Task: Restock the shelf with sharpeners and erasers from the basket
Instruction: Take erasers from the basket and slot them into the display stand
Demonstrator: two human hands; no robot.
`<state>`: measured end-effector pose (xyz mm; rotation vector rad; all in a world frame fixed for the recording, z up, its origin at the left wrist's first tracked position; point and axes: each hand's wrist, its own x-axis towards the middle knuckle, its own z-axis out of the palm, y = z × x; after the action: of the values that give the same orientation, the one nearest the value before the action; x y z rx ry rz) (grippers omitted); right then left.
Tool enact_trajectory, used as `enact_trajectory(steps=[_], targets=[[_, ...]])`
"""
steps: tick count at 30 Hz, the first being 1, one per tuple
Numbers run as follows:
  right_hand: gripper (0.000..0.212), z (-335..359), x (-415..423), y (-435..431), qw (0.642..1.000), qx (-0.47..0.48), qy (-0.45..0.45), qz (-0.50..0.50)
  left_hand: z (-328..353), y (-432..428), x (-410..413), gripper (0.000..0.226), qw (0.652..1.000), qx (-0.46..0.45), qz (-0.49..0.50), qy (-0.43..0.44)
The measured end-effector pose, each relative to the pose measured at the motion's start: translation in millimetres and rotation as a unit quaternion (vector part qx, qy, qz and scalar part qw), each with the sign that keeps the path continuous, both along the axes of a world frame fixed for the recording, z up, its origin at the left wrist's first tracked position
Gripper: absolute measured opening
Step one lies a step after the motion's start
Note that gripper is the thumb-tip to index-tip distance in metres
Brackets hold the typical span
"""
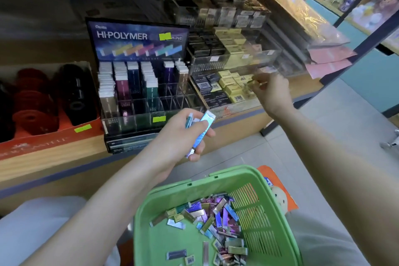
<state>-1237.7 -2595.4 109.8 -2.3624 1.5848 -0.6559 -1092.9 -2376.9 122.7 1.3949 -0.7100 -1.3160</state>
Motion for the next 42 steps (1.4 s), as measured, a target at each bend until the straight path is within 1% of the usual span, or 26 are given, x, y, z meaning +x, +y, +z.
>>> enact_trajectory(steps=[2, 5, 7, 13, 17, 20, 24, 26, 29, 31, 32, 34, 36, 39, 42], targets=[[0.025, -1.6, 2.3, -5.0, 0.999, 0.021, 0.032, 0.038, -1.6, -2.6, -2.5, 0.01, 1.0, 0.006, -0.005, 0.001], [0.026, 3.2, 1.8, -6.8, 0.987, 0.024, 0.118, 0.108, -5.7, -5.4, -4.9, 0.01, 1.0, 0.016, -0.01, -0.002], [0.026, 6.2, -1.9, -9.4, 0.982, 0.024, 0.132, 0.135, -8.8, -6.4, -6.1, 0.011, 1.0, 0.022, -0.011, 0.001], [0.024, 5.8, 1.4, -24.2, 0.986, 0.051, 0.093, 0.127, -14.4, -9.1, -7.7, 0.008, 0.999, 0.032, -0.003, 0.009], [0.021, -0.4, 12.7, -27.0, 0.992, 0.025, 0.056, 0.115, -16.6, -11.4, -8.1, 0.007, 1.0, 0.027, -0.004, 0.011], [0.019, -4.0, 12.4, -31.3, 0.994, 0.012, 0.051, 0.094, -17.1, -12.8, -7.6, 0.01, 1.0, 0.015, -0.007, 0.007], [0.015, -8.2, 10.5, -31.5, 0.994, -0.018, 0.078, 0.079, -15.6, -13.7, -8.4, 0.012, 1.0, 0.016, -0.007, 0.013], [0.017, -8.0, 10.1, -26.4, 0.992, -0.032, 0.086, 0.083, -15.7, -14.8, -10.1, 0.015, 0.999, 0.031, -0.003, 0.027], [0.02, -3.1, 8.9, -5.2, 0.987, -0.094, 0.072, 0.105, -17.0, -13.9, -12.0, 0.016, 0.999, 0.041, -0.008, 0.023], [0.019, 3.3, 9.0, 21.2, 0.981, -0.133, 0.043, 0.133, -16.7, -11.4, -12.5, 0.014, 1.0, 0.019, -0.015, 0.014], [0.018, 6.8, 9.3, 35.8, 0.981, -0.127, 0.014, 0.145, -16.3, -10.3, -12.3, 0.014, 1.0, 0.003, -0.016, 0.012], [0.021, 12.4, 9.6, 64.6, 0.984, -0.06, -0.056, 0.16, -15.1, -8.3, -10.6, 0.015, 1.0, -0.024, -0.01, 0.009], [0.027, 18.3, 9.7, 89.4, 0.981, 0.043, -0.098, 0.164, -13.1, -6.6, -8.4, 0.013, 0.999, -0.042, 0.006, 0.004], [0.027, 25.9, 8.9, 114.2, 0.953, 0.187, -0.139, 0.194, -9.6, -3.1, -5.8, 0.008, 0.998, -0.057, 0.021, -0.009], [0.021, 35.1, 9.1, 126.6, 0.919, 0.259, -0.206, 0.214, -7.3, 2.9, -3.1, 0.007, 0.998, -0.06, 0.008, -0.017]])
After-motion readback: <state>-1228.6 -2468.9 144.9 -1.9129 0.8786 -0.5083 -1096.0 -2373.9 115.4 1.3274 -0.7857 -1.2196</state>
